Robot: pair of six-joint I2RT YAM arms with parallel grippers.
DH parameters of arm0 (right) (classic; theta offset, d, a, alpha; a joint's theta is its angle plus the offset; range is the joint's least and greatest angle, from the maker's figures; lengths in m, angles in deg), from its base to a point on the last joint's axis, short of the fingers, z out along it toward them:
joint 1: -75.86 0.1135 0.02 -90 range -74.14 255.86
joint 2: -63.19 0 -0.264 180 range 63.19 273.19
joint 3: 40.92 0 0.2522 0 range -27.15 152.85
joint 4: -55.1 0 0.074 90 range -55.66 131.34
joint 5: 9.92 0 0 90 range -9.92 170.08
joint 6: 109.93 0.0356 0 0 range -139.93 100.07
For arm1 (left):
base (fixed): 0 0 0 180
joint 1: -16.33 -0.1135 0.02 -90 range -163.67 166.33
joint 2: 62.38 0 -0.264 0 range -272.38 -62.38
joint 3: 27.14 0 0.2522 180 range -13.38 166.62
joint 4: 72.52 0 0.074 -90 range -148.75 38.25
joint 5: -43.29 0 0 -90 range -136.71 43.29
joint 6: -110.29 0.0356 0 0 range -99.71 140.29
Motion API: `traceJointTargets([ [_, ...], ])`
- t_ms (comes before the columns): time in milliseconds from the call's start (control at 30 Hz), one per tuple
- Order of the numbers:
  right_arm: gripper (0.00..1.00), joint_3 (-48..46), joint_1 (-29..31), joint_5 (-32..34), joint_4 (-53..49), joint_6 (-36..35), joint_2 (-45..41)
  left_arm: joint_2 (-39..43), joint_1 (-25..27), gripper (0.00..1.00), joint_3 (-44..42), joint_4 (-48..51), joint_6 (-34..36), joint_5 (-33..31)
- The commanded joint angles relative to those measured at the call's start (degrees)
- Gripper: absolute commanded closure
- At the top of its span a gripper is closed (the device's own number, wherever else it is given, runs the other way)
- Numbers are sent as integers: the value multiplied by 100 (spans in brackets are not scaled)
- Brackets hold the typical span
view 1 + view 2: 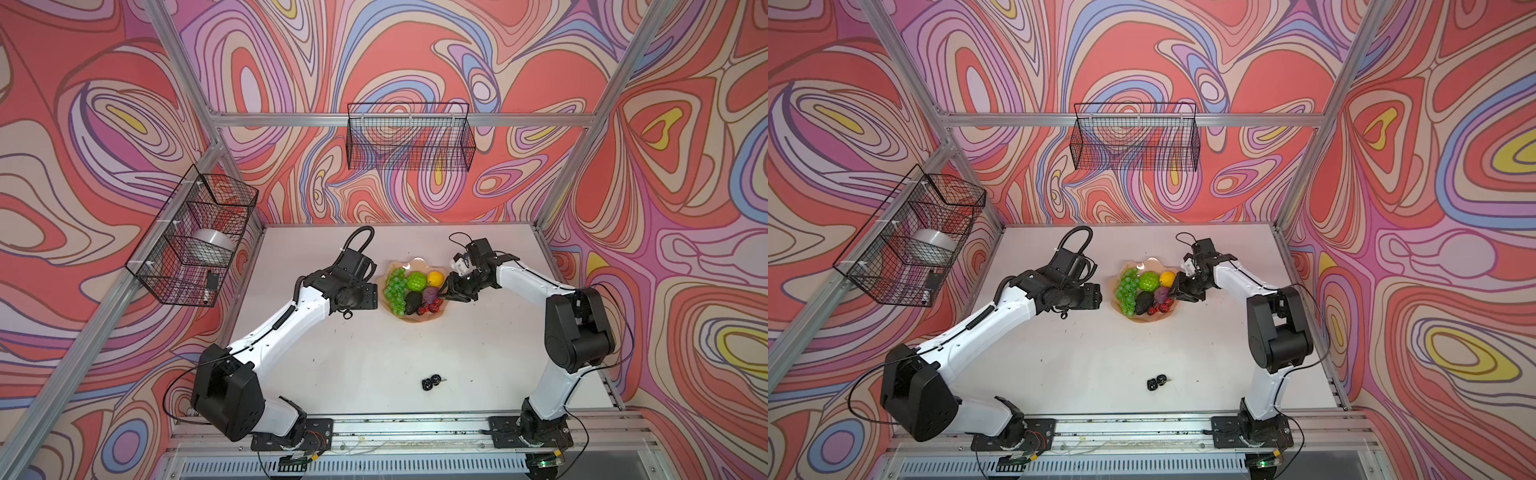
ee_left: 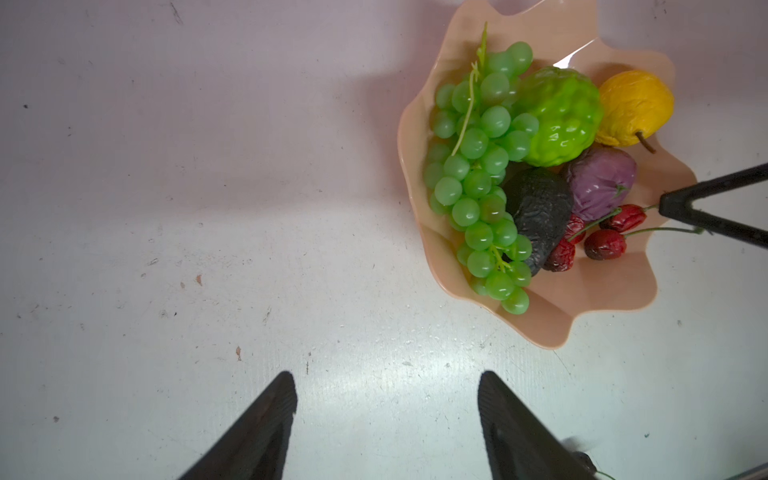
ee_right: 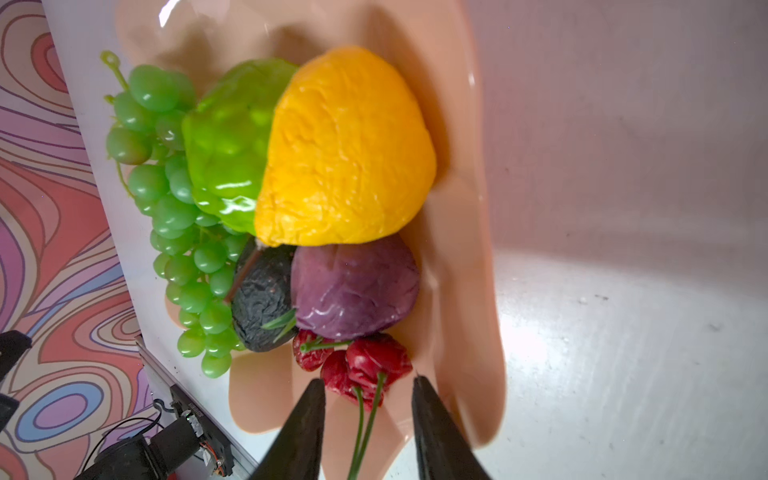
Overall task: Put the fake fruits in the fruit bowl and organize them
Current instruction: 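Release red cherries into bowl with right gripper while left gripper reaches for dark cherries, then grasp the dark cherry pair on the table by its stem with the left gripper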
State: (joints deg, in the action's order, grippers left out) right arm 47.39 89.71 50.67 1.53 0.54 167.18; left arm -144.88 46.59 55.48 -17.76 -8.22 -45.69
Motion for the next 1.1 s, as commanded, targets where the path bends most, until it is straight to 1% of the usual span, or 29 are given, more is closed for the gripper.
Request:
traceJointTargets([
  [0, 55, 263, 30, 251, -308, -336, -214, -123, -35, 28, 212, 303, 181, 514],
  [100, 48, 496, 33, 435, -498, -516, -460, -238, -39, 28, 318, 395, 163, 921],
  [167, 47, 643, 36, 530, -644, -609, -546, -379, -38, 28, 397, 425, 152, 1450],
  [267, 47, 498, 31, 572, -451, -545, -835, -545, 39, 28, 359, 379, 72, 2098],
  [400, 48, -138, 39, 726, 15, -280, -1378, -623, 454, 27, 330, 389, 96, 2296],
  [533, 49, -872, 68, 1087, 372, -129, -1893, -730, 1001, 27, 345, 377, 198, 2484],
  [600, 49, -1152, 66, 1266, 523, -75, -2037, -822, 1335, 28, 414, 340, 301, 2686],
  [733, 49, -1541, 66, 1420, 905, 41, -2070, -1185, 2205, 29, 958, 822, 745, 2271],
  [800, 48, -1684, 66, 1522, 1124, 77, -2043, -1399, 2505, 29, 1080, 855, 751, 2249],
  [833, 45, -1765, 67, 1598, 1289, 77, -2032, -1502, 2663, 29, 1121, 824, 771, 2272],
  [900, 41, -1901, 57, 1792, 1611, 72, -1999, -1680, 2944, 30, 1219, 735, 901, 2232],
  [967, 41, -1896, 49, 1908, 1764, 13, -1900, -1867, 3188, 30, 1345, 682, 1095, 2121],
  [1067, 41, -1760, 25, 2027, 1779, -71, -1778, -2269, 3449, 31, 1604, 875, 1397, 1939],
])
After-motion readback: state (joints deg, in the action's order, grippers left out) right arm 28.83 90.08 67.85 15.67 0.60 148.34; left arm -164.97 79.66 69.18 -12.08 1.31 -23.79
